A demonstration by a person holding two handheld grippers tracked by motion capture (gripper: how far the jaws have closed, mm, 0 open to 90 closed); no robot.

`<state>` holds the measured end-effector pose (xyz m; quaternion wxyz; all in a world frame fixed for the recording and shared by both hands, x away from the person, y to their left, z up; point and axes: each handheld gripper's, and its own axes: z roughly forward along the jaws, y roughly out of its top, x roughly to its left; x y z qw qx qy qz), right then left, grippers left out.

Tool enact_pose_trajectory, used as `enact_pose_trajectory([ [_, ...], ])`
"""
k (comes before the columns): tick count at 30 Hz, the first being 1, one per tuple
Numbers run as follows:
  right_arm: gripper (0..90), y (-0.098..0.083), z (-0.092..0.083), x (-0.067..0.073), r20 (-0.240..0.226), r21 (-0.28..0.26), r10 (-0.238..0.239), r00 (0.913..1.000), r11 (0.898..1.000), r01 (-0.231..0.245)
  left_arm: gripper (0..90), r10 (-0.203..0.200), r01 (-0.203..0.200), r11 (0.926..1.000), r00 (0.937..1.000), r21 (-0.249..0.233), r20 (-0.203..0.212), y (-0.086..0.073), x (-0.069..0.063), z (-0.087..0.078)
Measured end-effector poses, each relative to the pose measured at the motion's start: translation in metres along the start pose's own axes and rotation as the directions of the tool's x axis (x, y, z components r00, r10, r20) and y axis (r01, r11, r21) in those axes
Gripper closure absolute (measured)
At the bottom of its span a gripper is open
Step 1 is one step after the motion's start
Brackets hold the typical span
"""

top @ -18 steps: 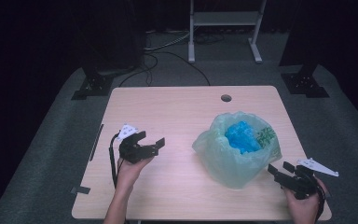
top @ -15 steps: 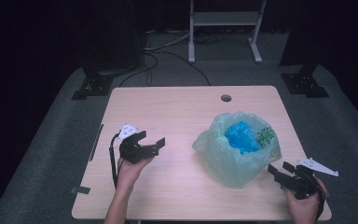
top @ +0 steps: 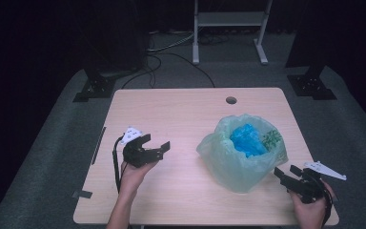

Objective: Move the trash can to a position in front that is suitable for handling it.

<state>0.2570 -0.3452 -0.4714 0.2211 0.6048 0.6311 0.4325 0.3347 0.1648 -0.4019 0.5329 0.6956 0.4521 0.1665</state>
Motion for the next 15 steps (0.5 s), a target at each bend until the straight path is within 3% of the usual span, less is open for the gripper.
enact_pose_trajectory([
  [5,28.5,0.003,0.004,0.006,-0.007,0.006,-0.004,1.0000,1.000,0.004,9.3,-0.008,0.008,1.0000,1.0000,0.001,-0.002,0.000,0.002,0.000],
  [15,28.4,0.010,0.013,0.025,-0.012,0.034,-0.069,0.9975,0.997,0.070,9.3,-0.016,0.016,0.9997,0.9999,-0.019,0.000,0.002,0.003,-0.005],
])
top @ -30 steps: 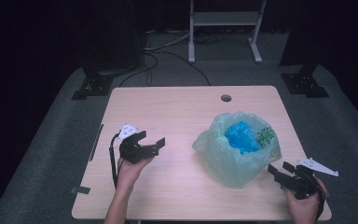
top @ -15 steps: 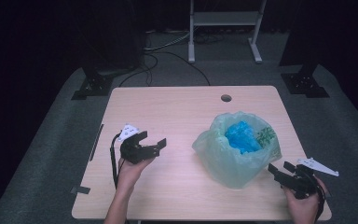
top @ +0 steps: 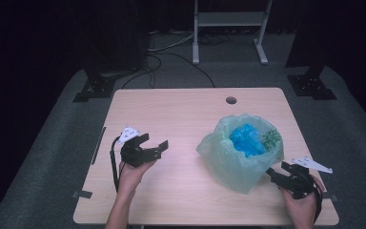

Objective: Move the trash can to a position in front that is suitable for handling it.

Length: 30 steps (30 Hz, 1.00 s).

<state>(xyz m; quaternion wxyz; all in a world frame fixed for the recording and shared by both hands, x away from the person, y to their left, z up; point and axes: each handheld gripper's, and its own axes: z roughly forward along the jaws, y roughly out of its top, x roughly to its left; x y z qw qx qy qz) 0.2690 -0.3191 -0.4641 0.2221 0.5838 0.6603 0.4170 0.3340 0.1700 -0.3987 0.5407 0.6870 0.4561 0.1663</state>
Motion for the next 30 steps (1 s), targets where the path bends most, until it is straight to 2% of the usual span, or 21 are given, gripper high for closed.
enact_pose_trajectory([
  [5,28.4,0.004,0.003,0.002,-0.001,0.006,-0.009,1.0000,1.000,0.009,9.3,-0.009,0.009,1.0000,1.0000,-0.003,-0.002,0.001,0.003,-0.002],
  [9,28.4,0.010,0.007,0.008,-0.007,0.011,-0.040,0.9992,0.999,0.040,9.3,-0.014,0.014,0.9998,0.9999,-0.011,-0.002,0.002,0.003,-0.004],
  [18,28.4,0.023,0.024,0.025,-0.028,0.036,-0.100,0.9946,0.994,0.101,9.3,-0.020,0.020,0.9993,0.9998,-0.031,-0.006,0.005,0.006,-0.010],
  [27,28.5,0.036,0.041,0.033,-0.052,0.059,-0.126,0.9906,0.990,0.129,9.3,-0.026,0.026,0.9988,0.9996,-0.041,-0.007,0.007,0.008,-0.014],
  [30,28.4,0.041,0.047,0.038,-0.054,0.062,-0.152,0.9870,0.986,0.155,9.3,-0.026,0.026,0.9986,0.9996,-0.045,-0.007,0.008,0.008,-0.015],
])
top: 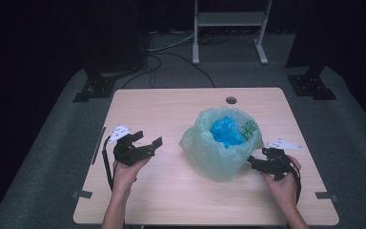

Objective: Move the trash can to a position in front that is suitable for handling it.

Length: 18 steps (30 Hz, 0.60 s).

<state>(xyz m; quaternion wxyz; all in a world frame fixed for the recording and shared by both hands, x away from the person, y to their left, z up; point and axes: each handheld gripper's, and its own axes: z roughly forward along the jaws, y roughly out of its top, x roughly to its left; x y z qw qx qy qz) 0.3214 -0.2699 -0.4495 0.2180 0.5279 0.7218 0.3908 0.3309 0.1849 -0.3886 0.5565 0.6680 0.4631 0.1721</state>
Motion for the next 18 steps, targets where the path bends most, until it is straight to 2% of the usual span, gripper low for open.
enact_pose_trajectory([
  [11,28.5,0.022,0.021,0.018,-0.023,-0.001,-0.071,0.9972,0.997,0.071,9.3,-0.008,0.008,1.0000,0.9999,-0.002,0.007,0.001,0.001,-0.001],
  [16,28.7,0.031,0.031,0.028,-0.047,-0.007,-0.098,0.9941,0.995,0.097,9.3,-0.012,0.012,0.9999,0.9999,-0.004,0.011,0.001,0.001,-0.002],
  [18,28.7,0.036,0.038,0.037,-0.068,-0.007,-0.113,0.9913,0.994,0.113,9.3,-0.014,0.014,0.9999,0.9998,-0.007,0.011,0.001,0.002,-0.002],
])
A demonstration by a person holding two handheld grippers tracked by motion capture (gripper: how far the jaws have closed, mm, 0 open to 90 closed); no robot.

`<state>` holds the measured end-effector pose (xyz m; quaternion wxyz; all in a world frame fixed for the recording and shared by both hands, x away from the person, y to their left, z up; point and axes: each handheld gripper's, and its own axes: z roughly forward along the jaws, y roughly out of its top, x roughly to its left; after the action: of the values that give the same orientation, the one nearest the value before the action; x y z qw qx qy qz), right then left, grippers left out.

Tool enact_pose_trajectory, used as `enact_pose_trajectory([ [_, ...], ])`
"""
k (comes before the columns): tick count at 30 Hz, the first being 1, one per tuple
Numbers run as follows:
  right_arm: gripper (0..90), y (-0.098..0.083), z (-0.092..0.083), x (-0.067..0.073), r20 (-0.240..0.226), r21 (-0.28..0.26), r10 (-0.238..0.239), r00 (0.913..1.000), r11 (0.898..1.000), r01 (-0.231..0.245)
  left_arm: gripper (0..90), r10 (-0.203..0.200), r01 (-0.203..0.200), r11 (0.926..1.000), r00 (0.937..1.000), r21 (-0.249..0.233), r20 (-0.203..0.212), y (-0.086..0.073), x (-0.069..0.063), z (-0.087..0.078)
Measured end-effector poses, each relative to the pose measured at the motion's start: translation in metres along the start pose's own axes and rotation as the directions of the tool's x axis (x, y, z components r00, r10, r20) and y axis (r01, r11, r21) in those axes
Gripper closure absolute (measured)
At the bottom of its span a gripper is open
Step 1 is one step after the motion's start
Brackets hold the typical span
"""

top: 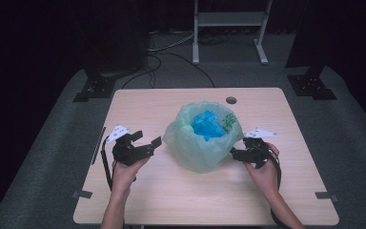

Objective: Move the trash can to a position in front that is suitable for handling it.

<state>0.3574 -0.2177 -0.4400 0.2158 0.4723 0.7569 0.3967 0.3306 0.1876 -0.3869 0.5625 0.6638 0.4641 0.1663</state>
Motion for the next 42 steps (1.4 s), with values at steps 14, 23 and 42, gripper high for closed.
enact_pose_trajectory([
  [14,28.7,0.015,0.023,0.024,-0.051,0.000,-0.030,0.9982,1.000,0.030,9.3,-0.005,0.005,1.0000,0.9999,-0.002,0.013,0.001,-0.001,0.002],
  [23,28.4,0.017,0.030,0.030,-0.073,0.000,-0.041,0.9965,0.999,0.041,9.3,-0.009,0.009,0.9999,0.9994,0.007,0.033,0.004,-0.004,0.009],
  [42,28.4,-0.003,0.002,-0.012,-0.043,0.027,0.029,0.9986,0.999,-0.028,15.4,-0.018,0.017,0.9990,0.9996,0.040,0.020,0.032,-0.014,0.061],
])
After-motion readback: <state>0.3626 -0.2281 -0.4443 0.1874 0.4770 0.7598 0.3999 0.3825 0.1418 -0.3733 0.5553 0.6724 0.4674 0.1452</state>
